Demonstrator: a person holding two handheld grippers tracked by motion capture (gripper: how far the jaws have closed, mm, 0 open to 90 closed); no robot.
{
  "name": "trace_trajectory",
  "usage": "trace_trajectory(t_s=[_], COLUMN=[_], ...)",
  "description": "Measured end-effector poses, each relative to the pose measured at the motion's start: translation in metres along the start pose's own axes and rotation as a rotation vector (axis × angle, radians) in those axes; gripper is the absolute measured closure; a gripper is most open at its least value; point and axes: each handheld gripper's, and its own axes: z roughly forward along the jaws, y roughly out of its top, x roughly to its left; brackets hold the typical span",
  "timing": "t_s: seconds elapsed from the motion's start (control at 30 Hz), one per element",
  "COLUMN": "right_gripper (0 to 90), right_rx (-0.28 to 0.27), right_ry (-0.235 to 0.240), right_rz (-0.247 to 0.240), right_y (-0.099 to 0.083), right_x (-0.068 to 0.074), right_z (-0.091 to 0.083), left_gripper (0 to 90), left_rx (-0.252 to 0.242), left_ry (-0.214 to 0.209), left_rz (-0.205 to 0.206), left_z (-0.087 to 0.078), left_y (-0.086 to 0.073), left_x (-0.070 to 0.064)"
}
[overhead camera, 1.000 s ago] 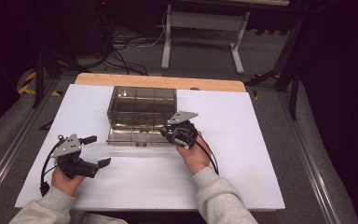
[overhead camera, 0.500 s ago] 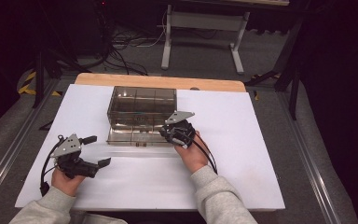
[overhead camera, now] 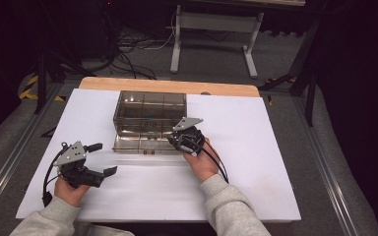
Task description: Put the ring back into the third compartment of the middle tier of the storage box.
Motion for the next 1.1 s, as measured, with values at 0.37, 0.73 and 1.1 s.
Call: trace_trajectory(t_s=[0.37, 0.73, 1.1], right_gripper=[71.9, 73.8, 80.5], right_rx=[0.004, -0.019, -0.071], right_ry=[-0.003, 0.002, 0.013], right_rz=[-0.001, -0.023, -0.035], right_y=[0.000, 0.002, 0.007], right_x=[0.000, 0.005, 0.010], right_z=[0.002, -0.010, -0.027], left_gripper=[0.5, 0.5, 0.5], left_rx=[0.000, -0.001, 0.001], left_ry=[-0.002, 0.000, 0.000], left_rz=[0.000, 0.002, -0.001], left_z=[0.000, 0.000, 0.000], left_y=[0.000, 0.000, 0.000], left_x=[0.000, 0.000, 0.000])
